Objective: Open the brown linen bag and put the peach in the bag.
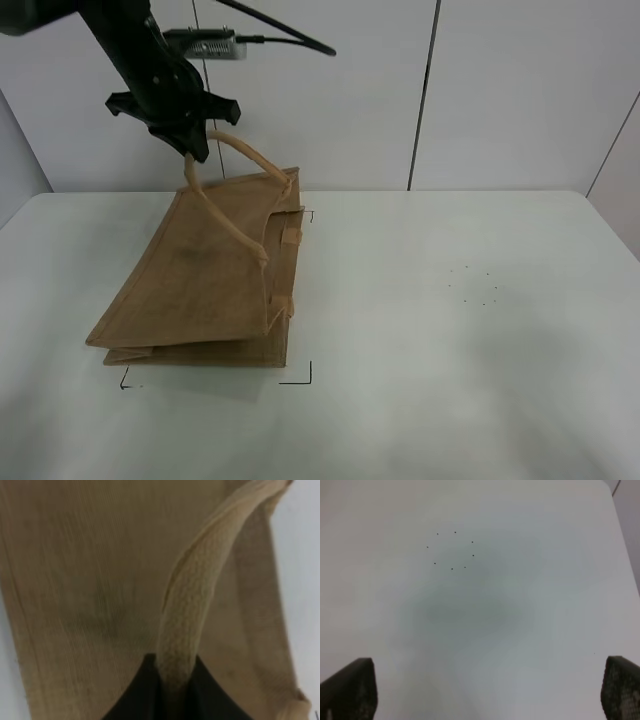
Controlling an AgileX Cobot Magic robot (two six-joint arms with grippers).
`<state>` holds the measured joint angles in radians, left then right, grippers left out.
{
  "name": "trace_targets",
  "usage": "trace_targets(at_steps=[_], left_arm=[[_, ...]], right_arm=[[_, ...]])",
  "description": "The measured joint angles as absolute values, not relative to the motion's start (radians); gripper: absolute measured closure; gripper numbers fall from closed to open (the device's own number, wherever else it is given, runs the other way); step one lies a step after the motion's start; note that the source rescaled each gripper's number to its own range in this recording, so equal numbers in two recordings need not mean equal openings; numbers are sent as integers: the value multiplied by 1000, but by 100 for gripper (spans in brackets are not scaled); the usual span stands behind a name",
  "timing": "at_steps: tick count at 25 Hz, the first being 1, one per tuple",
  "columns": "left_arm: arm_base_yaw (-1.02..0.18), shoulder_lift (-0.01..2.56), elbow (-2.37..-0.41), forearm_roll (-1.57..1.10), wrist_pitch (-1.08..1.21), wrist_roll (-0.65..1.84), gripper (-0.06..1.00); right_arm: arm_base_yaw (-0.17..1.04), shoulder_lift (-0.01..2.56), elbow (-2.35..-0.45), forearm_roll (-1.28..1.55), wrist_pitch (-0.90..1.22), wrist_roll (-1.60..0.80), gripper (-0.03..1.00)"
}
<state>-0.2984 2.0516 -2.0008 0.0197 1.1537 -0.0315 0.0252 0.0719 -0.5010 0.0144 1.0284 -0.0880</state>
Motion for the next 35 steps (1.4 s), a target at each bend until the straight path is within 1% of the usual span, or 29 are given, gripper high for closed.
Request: trace_targets(at_steps=[9, 10, 11, 12, 13, 15, 17, 18, 19, 21, 24, 30, 33, 35], left_arm=[[-298, 2167, -1993, 20, 1135, -33, 94], [-298, 2177, -1993, 20, 1133, -33, 93], [-298, 2188, -1992, 20, 1130, -33, 89], [-298, 2195, -1989, 20, 1124, -33, 83], [-298, 2198, -1984, 20, 1120, -33, 71], [-298, 2203, -1981, 20, 1117, -39, 39], [-298, 2206, -1981, 22, 1116, -49, 13], [-298, 2206, -1981, 23, 1116, -53, 6], [-298, 2206, -1981, 24, 1117, -53, 1], [-298, 2206, -1987, 27, 1133, -53, -3], [-298, 2206, -2036, 64, 1168, -53, -6], [-293, 2167, -2113, 172, 1169, -53, -6], [-265, 2161, -2117, 182, 1169, -54, -6], [-226, 2161, -2117, 183, 1169, -57, -6]], right_arm=[[25, 72, -501, 14, 1028, -88, -3], [25, 72, -501, 14, 1028, -88, -3], [25, 72, -501, 14, 1028, -88, -3], [25, 72, -501, 14, 1028, -88, -3], [25, 72, -501, 14, 1028, -88, -3], [25, 72, -501, 14, 1028, -88, -3], [25, 72, -501, 14, 1028, -88, -3], [25, 72, -501, 14, 1028, -88, -3], [25, 72, -501, 14, 1028, -88, -3], [25, 72, -501, 14, 1028, -88, -3], [25, 72, -501, 14, 1028, -88, -3], [25, 72, -501, 14, 1028, -88, -3], [25, 72, -501, 14, 1028, -88, -3], [25, 72, -501, 14, 1028, -88, -3]])
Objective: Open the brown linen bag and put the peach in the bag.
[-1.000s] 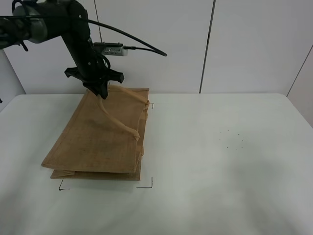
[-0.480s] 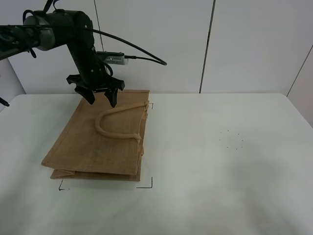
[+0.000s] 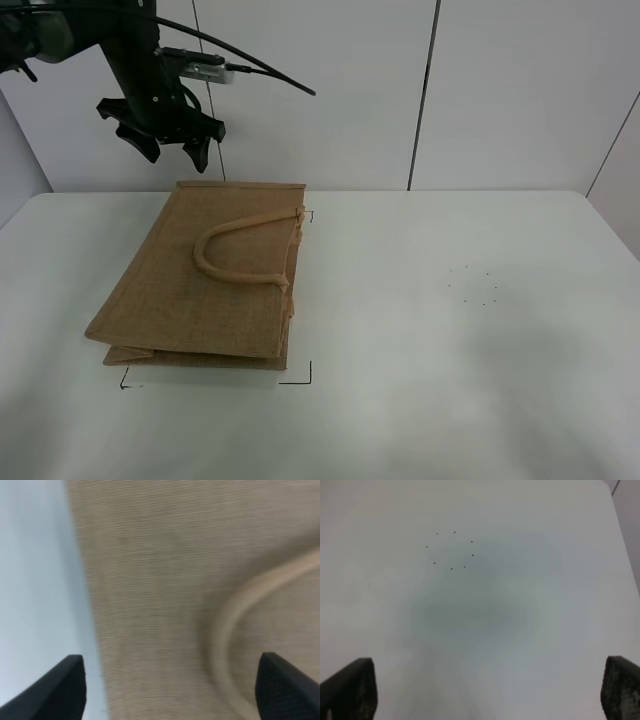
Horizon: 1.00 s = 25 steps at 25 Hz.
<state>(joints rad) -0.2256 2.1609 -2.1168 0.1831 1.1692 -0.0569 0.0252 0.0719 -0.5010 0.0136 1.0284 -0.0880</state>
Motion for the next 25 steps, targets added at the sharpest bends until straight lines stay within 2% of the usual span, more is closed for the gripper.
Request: trace_targets(at_steps=[6, 12, 20, 25], left_arm=[[-118, 2161, -2117, 129, 1169, -58, -6], [-71, 2122, -2040, 100, 1169, -51, -6], [-37, 1907, -1781, 98, 1168, -50, -6], [-37, 1678, -1522, 97, 1168, -50, -6]], right_arm=[[25, 72, -501, 13, 1028, -88, -3], [25, 72, -501, 12, 1028, -88, -3], [25, 72, -501, 12, 1028, -88, -3], [25, 72, -501, 12, 1028, -88, -3]])
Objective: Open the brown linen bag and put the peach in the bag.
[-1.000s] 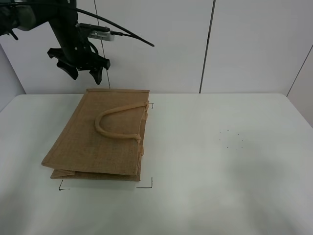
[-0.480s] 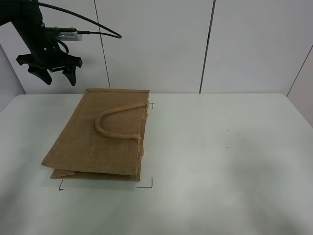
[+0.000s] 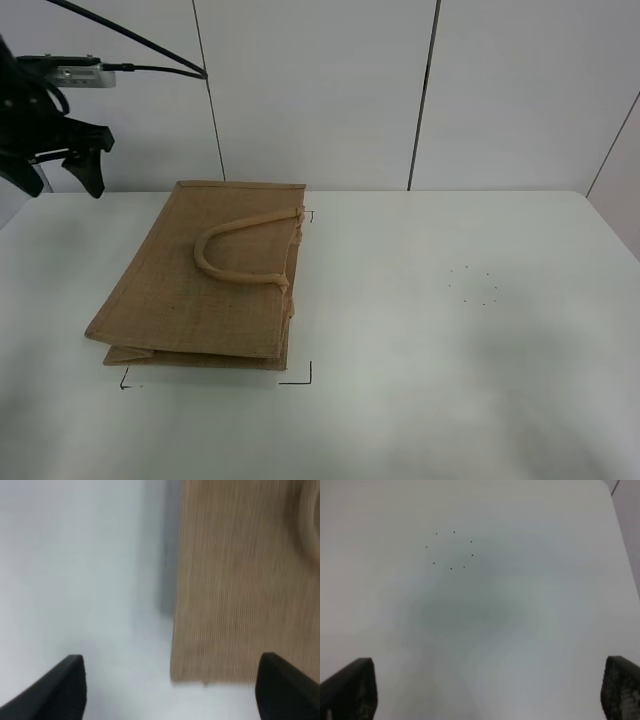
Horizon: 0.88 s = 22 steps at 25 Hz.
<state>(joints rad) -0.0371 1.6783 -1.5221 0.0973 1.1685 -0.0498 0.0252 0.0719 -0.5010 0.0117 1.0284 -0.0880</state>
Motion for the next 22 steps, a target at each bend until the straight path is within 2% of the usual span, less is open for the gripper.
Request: trace_targets(at_steps=[12, 22], left_arm=[[-37, 1101, -877, 97, 1168, -49, -4], [-37, 626, -519, 11, 1062, 0, -4]], right_arm=[[25, 72, -501, 12, 1028, -88, -3], [25, 72, -501, 12, 1028, -88, -3]])
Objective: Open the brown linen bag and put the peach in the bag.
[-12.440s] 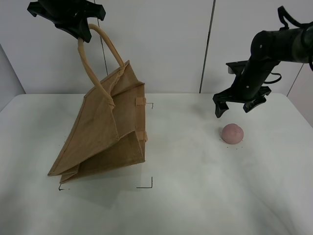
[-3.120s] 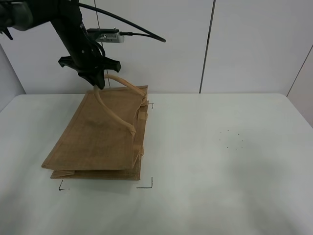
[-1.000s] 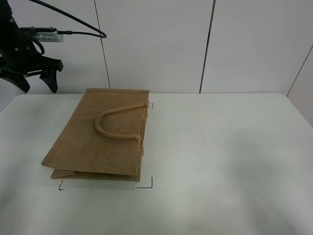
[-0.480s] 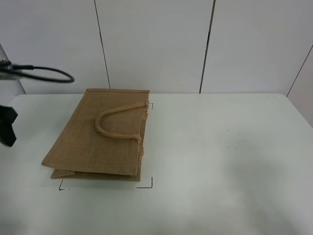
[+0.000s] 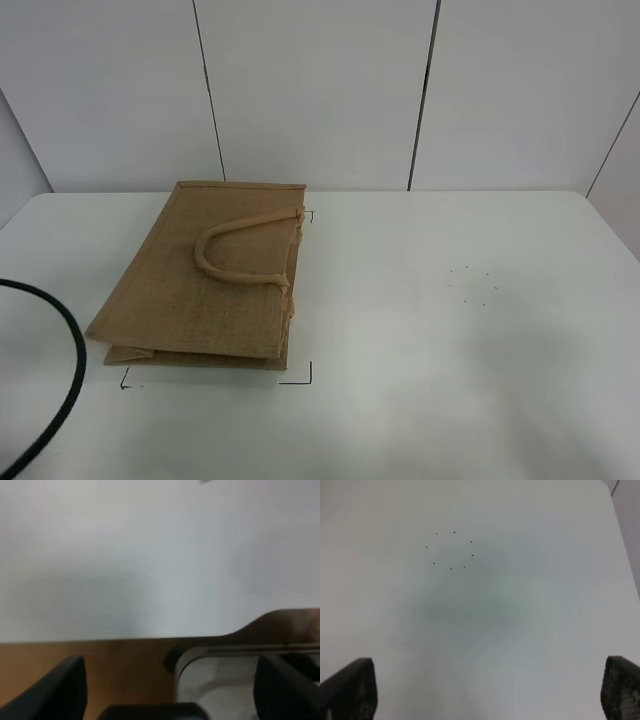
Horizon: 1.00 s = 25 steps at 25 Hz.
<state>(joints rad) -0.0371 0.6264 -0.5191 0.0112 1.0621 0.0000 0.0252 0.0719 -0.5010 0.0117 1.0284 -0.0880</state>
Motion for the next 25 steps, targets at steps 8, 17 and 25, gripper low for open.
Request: trace_targets(at_steps=[8, 17, 25], left_arm=[[-37, 370, -506, -59, 1054, 82, -4], [-37, 140, -504, -59, 1053, 86, -4], [-37, -2, -504, -59, 1055, 88, -4]], right_arm=[[25, 72, -501, 15, 1028, -88, -3], [25, 72, -501, 15, 1028, -88, -3], [25, 72, -501, 15, 1028, -88, -3]])
